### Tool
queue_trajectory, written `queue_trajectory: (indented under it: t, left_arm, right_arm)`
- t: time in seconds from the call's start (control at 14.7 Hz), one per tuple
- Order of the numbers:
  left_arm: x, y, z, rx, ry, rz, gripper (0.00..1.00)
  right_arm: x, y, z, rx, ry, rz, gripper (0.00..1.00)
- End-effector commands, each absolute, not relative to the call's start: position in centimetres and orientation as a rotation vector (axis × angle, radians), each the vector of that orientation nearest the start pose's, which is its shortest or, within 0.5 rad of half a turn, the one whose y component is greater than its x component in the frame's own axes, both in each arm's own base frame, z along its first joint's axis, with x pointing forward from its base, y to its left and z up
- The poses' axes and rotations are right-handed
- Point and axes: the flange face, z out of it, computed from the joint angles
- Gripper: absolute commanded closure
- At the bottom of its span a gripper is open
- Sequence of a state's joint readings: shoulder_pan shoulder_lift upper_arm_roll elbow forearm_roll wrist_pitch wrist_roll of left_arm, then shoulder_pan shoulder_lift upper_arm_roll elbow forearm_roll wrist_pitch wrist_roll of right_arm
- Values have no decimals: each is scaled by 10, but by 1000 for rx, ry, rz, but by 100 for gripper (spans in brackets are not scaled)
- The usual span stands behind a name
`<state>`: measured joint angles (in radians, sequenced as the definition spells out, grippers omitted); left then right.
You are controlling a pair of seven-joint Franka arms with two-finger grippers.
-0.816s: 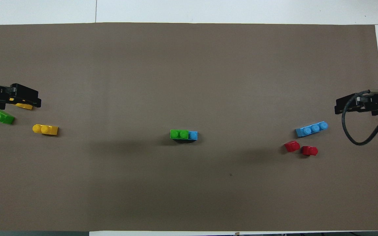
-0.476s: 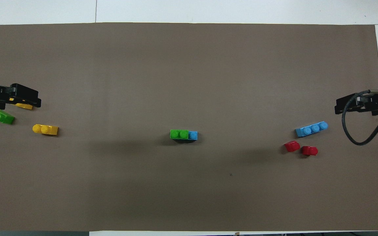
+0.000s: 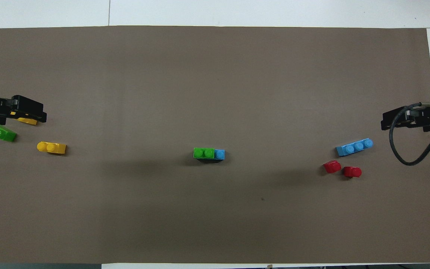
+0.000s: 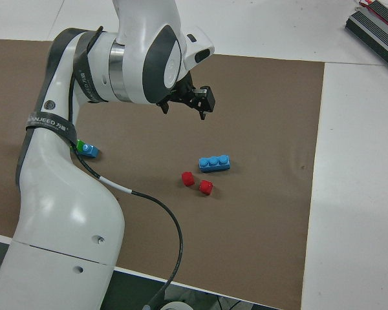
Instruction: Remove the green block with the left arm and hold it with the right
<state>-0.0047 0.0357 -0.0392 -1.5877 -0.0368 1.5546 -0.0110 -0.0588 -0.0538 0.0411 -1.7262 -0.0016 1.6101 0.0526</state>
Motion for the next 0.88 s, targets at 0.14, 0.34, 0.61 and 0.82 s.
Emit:
queue_trajectory:
  t: [0.14,0.34,0.61,0.82]
  left_arm:
    - [555,-26,601,-3184,59,128,0]
    - [551,-29,600,-3182,54,136,0]
    - [538,-43,589,-3158,-239,179,0]
    - [520,-80,577,-3112,-428,222,0]
  right_arm:
    - [542,-6,581,-3133,453,29,0]
    - [542,13,568,-3056,812,34,0]
    - [544,50,552,-2855,1261,79,0]
    - [547,67,530,-2584,1597,169,0]
